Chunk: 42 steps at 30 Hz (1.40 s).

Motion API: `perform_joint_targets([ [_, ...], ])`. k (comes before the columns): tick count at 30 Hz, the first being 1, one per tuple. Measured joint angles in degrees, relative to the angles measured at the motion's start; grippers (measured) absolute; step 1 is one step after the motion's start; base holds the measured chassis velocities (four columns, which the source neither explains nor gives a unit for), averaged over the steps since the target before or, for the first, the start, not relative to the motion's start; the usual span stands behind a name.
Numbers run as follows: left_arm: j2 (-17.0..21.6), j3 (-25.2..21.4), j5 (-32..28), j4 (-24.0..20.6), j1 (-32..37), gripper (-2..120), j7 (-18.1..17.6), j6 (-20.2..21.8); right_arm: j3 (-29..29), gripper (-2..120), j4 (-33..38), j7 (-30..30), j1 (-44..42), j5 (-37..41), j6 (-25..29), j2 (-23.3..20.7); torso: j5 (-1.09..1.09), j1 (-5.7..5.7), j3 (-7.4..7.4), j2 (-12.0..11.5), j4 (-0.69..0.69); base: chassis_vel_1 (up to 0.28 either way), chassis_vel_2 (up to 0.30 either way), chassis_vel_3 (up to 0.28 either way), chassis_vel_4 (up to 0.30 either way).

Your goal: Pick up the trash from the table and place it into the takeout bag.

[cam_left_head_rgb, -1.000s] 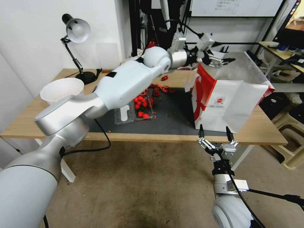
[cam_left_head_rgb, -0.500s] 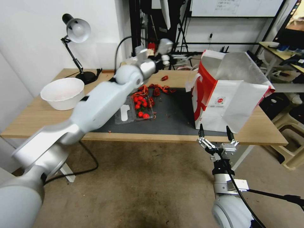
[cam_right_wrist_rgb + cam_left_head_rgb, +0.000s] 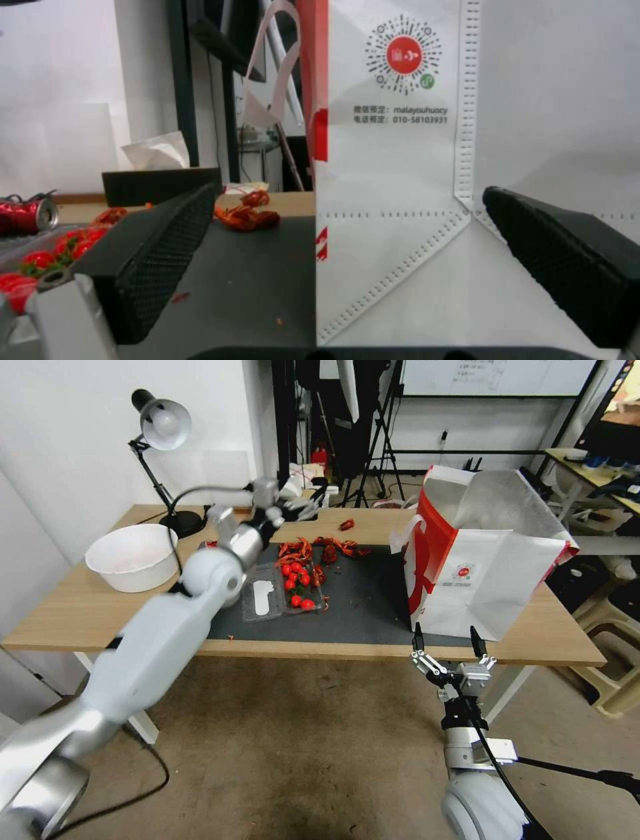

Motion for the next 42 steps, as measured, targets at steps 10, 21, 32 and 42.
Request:
perform_joint_targets([
  [10, 0.28, -9.62, 6.99, -9.37, 14.88, 100, -3.65, -0.76, -0.24, 100, 0.03, -0.03, -0.33, -0.38, 0.05, 0.14, -0.02, 0.00, 0.00, 0.00, 0.00, 0.000, 0.000, 0.000, 0.000],
  [21, -3.62, -18.11, 15.06, -15.55, 29.85, 100, -4.16, -3.33, -0.27, 100, 0.12, -0.07, -0.70, -0.49, 0.13, -0.15, -0.04, 0.00, 0.00, 0.00, 0.00, 0.000, 0.000, 0.000, 0.000],
  [32, -6.55, -23.54, 19.93, -17.62, 39.83, 100, -4.44, -5.52, -0.62, 100, 0.13, -0.11, -0.98, -0.66, 0.24, -0.10, -0.05, 0.00, 0.01, -0.01, 0.01, 0.000, 0.000, 0.000, 0.000],
  [42, -9.15, -28.10, 25.12, -18.54, 50.11, 100, -4.53, -11.29, -0.45, 100, 0.20, 0.10, -1.44, -0.64, 0.26, 0.02, -0.05, 0.00, 0.01, -0.01, 0.00, 0.000, 0.000, 0.000, 0.000],
])
